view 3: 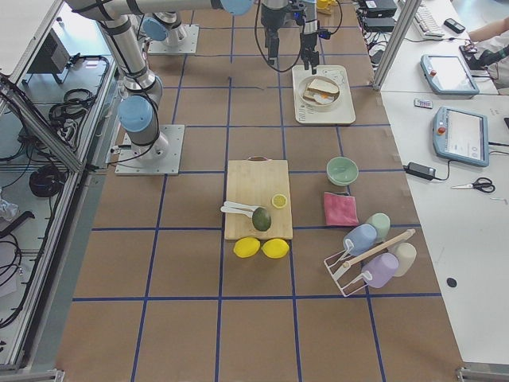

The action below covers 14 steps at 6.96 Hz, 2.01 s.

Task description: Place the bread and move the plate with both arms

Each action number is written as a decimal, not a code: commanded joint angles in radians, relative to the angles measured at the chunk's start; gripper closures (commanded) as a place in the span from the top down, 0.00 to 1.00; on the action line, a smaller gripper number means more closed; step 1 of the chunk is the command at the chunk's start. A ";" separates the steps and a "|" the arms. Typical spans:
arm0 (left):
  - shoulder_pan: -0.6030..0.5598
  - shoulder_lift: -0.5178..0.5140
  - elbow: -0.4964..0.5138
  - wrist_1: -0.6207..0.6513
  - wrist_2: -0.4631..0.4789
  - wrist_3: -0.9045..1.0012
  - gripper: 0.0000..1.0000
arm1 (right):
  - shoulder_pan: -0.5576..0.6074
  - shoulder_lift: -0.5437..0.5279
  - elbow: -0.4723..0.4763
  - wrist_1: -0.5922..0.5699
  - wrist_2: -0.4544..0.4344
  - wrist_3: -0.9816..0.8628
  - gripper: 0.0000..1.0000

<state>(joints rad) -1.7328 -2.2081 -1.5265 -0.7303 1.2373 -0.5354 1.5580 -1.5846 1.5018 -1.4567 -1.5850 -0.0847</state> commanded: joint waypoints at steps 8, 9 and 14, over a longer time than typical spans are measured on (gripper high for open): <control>-0.004 0.530 0.079 -0.823 0.215 0.276 1.00 | -0.001 0.003 0.000 -0.011 0.002 -0.001 1.00; -0.004 0.544 0.119 -0.869 0.205 0.279 1.00 | -0.001 0.003 0.000 -0.017 0.002 -0.001 1.00; 0.061 0.579 0.108 -0.857 0.247 0.463 1.00 | -0.001 0.003 0.000 -0.017 0.000 -0.003 1.00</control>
<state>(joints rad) -1.6913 -1.6366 -1.4184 -1.5888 1.4622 -0.0854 1.5570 -1.5815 1.5018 -1.4716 -1.5833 -0.0874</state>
